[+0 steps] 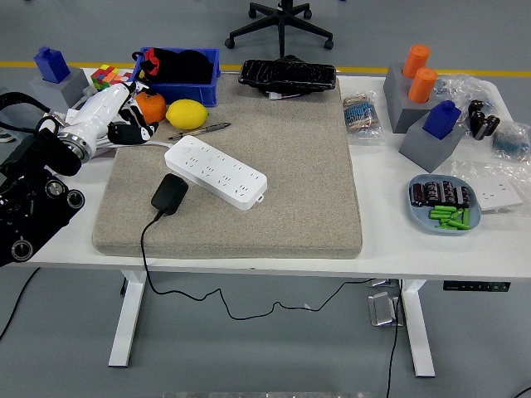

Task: Press the white button,pick up the black plug,place it near the board,insert it into the board

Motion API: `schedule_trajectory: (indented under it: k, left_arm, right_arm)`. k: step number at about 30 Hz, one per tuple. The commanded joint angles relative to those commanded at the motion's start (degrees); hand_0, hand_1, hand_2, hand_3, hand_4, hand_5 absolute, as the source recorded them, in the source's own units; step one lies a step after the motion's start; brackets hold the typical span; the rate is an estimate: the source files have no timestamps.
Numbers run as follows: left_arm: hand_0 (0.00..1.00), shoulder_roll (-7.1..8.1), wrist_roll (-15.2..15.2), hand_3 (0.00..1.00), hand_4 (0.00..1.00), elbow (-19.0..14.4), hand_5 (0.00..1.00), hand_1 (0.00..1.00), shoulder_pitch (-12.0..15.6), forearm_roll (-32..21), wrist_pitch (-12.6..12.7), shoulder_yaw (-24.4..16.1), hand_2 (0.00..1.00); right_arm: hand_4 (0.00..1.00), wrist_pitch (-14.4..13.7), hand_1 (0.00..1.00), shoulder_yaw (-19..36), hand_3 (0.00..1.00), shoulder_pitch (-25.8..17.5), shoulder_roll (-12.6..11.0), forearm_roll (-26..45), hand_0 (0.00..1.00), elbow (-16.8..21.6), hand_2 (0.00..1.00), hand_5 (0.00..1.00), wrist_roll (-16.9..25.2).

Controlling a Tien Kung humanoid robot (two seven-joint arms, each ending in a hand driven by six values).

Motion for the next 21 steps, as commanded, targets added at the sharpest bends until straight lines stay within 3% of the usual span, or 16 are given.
schedule_trajectory:
  k: [6, 8, 12, 13, 21]
  left_arm:
    - [0.286, -1.3, 1.62, 0.75, 0.208, 2.42, 0.002, 0.083, -2.9, -1.78, -2.13, 4.52, 0.139]
    - [0.297, -2.01, 2.06, 0.744, 0.25, 3.68, 0.002, 0.096, -4.18, -2.5, -2.76, 6.87, 0.126]
    - [0.297, -3.19, 2.04, 0.744, 0.25, 5.73, 0.002, 0.096, -5.93, -3.94, -3.13, 10.04, 0.126]
    - [0.305, -3.43, 1.98, 0.736, 0.308, 6.2, 0.002, 0.097, -6.29, -4.32, -3.16, 10.65, 0.123]
    - [0.306, -5.93, 1.41, 0.711, 0.288, 11.3, 0.002, 0.099, -9.54, -8.92, -3.6, 17.86, 0.115]
  right_arm:
    - [0.634, 0.0, 0.591, -0.08, 0.568, 0.1, -0.07, 0.01, 0.673, -0.12, 0.582, 0.319, 0.01]
    - [0.634, 0.02, 0.591, -0.14, 0.569, 0.19, -0.08, 0.14, 0.673, -0.08, 0.582, 0.32, 0.02]
    - [0.634, 0.02, 0.591, -0.27, 0.569, 0.3, -0.13, 0.33, 0.673, -0.02, 0.582, 0.32, 0.03]
    - [0.634, 0.03, 0.591, -0.31, 0.569, 0.31, -0.14, 0.37, 0.674, -0.01, 0.582, 0.319, 0.04]
    - [0.634, -0.02, 0.591, -0.39, 0.569, 0.17, -0.16, 0.36, 0.673, -0.22, 0.583, 0.319, 0.01]
